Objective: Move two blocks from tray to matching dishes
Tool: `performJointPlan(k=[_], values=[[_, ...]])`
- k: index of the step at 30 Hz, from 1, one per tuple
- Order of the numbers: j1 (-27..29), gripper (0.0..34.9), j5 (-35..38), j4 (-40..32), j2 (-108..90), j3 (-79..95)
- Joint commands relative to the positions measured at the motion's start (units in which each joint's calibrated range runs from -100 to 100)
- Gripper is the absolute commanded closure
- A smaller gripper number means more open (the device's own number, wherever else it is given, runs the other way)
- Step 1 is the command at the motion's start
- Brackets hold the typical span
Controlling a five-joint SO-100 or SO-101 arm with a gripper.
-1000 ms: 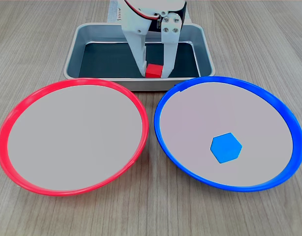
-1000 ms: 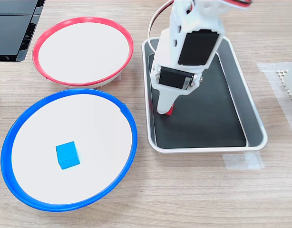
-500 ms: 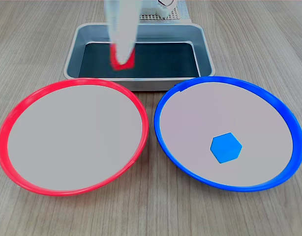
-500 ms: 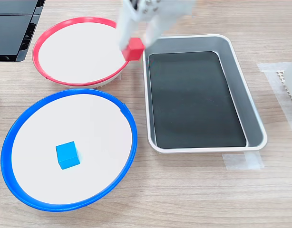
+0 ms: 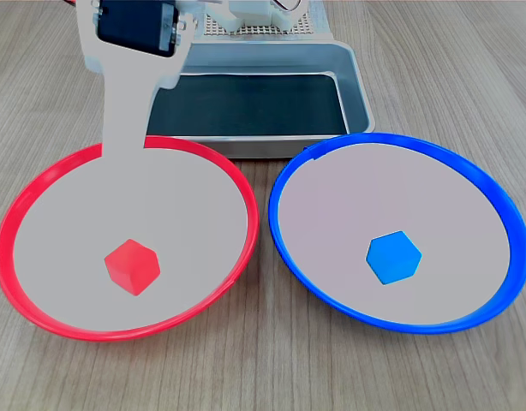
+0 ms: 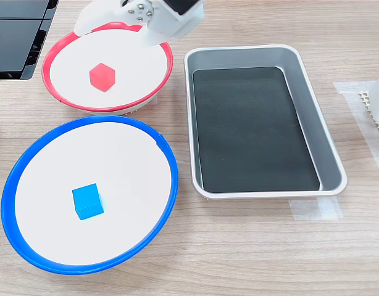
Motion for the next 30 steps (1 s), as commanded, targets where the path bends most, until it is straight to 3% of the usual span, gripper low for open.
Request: performJointPlan(k=[1,7,10,13,17,18,25,30], values=[[-1.8,34.6,-1.5,-5.6,-9.8,10.0],[-6.2,34.9,-14.5,-14.8,-34.8,34.1],[-10.0,34.9,-18.5,-15.4,-52.3,47.9],[-12.1,34.9,-19.5,-8.7,-76.2,64.4],[-10.8,34.9,-17.7,-3.0,-89.3,73.7],[-10.4,34.9,-17.4,2.9,-92.0,73.7],[-8.8,34.9,-17.4,22.0,-102.6,73.7],[-8.3,34.9,-17.2,25.3,-103.7,73.7]])
